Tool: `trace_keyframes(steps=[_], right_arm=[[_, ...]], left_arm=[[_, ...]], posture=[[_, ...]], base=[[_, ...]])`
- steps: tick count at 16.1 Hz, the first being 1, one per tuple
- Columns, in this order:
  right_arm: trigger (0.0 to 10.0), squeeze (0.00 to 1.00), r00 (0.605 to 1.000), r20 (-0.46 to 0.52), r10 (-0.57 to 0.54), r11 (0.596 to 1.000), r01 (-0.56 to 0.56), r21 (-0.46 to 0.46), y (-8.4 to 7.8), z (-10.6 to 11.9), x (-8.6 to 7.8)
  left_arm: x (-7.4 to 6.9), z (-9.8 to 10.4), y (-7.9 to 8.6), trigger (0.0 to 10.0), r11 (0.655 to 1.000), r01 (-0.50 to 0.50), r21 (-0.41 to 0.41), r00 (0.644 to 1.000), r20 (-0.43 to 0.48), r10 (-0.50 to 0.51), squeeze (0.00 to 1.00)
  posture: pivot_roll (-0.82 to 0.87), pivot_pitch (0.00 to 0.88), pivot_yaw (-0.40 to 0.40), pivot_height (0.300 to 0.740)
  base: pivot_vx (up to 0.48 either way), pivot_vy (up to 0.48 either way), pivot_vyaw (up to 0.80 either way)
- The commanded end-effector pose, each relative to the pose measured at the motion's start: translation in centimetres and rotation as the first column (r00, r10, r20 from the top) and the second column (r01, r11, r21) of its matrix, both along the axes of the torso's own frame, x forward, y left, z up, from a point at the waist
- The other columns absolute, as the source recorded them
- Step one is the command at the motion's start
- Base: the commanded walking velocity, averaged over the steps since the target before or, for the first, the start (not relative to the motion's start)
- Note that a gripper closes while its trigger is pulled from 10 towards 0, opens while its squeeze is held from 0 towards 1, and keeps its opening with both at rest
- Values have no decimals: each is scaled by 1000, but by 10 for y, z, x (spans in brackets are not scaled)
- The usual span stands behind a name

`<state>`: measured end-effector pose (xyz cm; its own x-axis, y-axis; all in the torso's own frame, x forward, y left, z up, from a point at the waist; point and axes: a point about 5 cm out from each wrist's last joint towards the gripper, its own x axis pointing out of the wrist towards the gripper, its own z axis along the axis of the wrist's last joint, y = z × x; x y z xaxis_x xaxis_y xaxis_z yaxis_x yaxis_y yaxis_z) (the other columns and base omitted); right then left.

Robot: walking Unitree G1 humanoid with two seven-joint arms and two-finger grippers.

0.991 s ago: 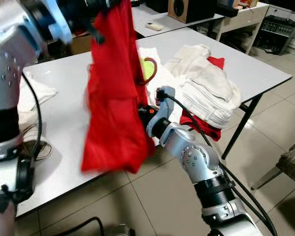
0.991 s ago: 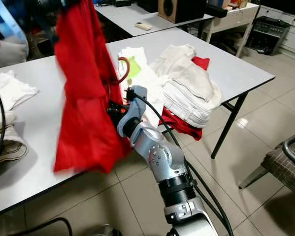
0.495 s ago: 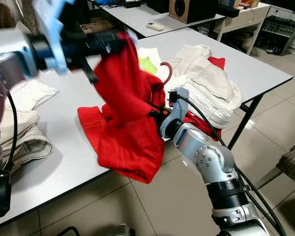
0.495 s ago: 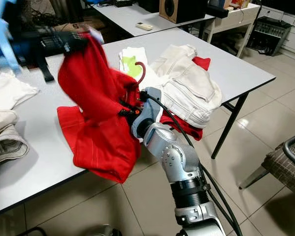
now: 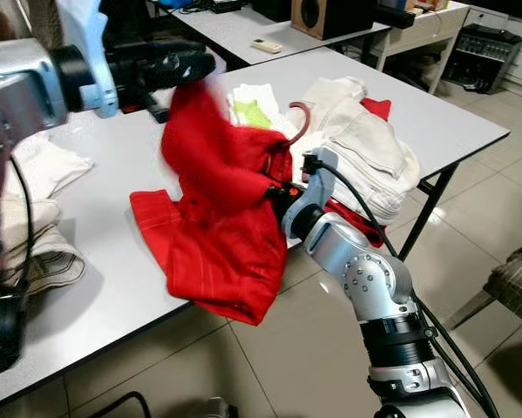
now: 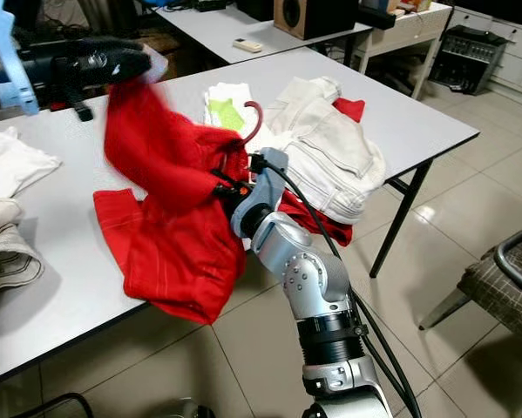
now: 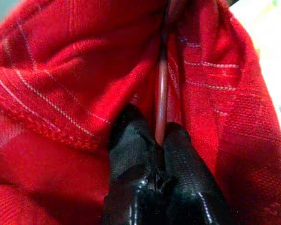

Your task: Hang hanger

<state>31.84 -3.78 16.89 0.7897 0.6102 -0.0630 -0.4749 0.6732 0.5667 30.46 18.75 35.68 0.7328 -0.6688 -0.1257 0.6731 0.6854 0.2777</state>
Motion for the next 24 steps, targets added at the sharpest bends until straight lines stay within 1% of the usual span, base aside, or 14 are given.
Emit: trace_keyframes(steps=[1, 5, 6, 7, 9, 10, 12, 13, 14, 15, 16, 18, 20, 24], right_arm=[[10000, 0, 1000, 18, 16, 998, -15, -57, 0, 1, -1], [10000, 0, 992, 29, 122, 987, -118, -109, -5, -4, -8], [10000, 0, 992, 28, 119, 987, -115, -112, -7, -4, -7], [10000, 0, 996, 27, 87, 990, -83, -116, -11, -4, -4], [10000, 0, 996, 80, 51, 996, -45, -74, -14, 3, -1], [10000, 0, 993, 121, -6, 1000, 4, 10, -19, 14, 1], [10000, 0, 989, 144, -35, 999, 33, 16, -29, 18, -1], [10000, 0, 988, 145, -51, 999, 52, -2, -39, 15, -5], [10000, 0, 985, 162, -56, 998, 57, -1, -44, 16, -9], [10000, 0, 981, 183, -66, 998, 66, 7, -51, 19, -15], [10000, 0, 976, 203, -74, 997, 72, 19, -58, 22, -22], [10000, 0, 966, 257, -20, 999, 8, 47, -75, 34, -53], [10000, 0, 959, 276, 71, 997, -75, 1, -83, 37, -72], [10000, 0, 950, 259, 174, 985, -166, -52, -91, 36, -97]], left_arm=[[3, -2, 7, 10000, 998, -38, 49, 999, 8, 37, 1000], [15, -3, 30, 10000, 981, -164, 105, 985, 79, 157, 1000], [14, -5, 27, 10000, 986, -134, 96, 990, 64, 128, 1000], [5, -11, 13, 10000, 999, 21, 49, 1000, 7, -21, 1000], [-6, -29, 10, 10000, 992, 117, 38, 990, -80, -113, 1000], [2, -39, 19, 10000, 1000, 2, -28, 997, -71, -4, 1000], [11, -69, 38, 10000, 960, -232, -159, 972, -71, 223, 1000], [9, -93, 44, 10000, 925, -343, -162, 938, -100, 331, 1000], [5, -108, 45, 10000, 910, -374, -178, 926, -122, 357, 1000], [-1, -124, 43, 10000, 897, -397, -193, 916, -136, 376, 443], [-8, -141, 39, 10000, 883, -417, -216, 907, -170, 386, 27], [-30, -168, 10, 10000, 845, -430, -320, 900, -232, 370, 0], [-40, -178, -2, 10000, 828, -457, -326, 888, -213, 407, 0], [-53, -191, -4, 10000, 811, -506, -294, 862, -201, 465, 0]], posture=[[41, 0, 97, 719], [26, 0, 106, 719], [22, 0, 107, 719], [16, 0, 110, 719], [6, 0, 114, 719], [4, 0, 111, 719], [-8, 0, 104, 719], [-19, 0, 96, 719], [-29, 0, 92, 719], [-34, 0, 86, 719], [-36, 0, 77, 719], [-43, 0, 52, 719], [-58, 0, 29, 719], [-100, 0, 25, 719]], base=[[0, 0, 0], [0, 0, 0], [0, 0, 0], [0, 0, 0], [0, 0, 0], [0, 0, 0], [0, 0, 0], [0, 0, 0], [0, 0, 0], [0, 0, 406], [0, 0, 800], [0, 0, 800], [0, 0, 797], [0, 0, 794]])
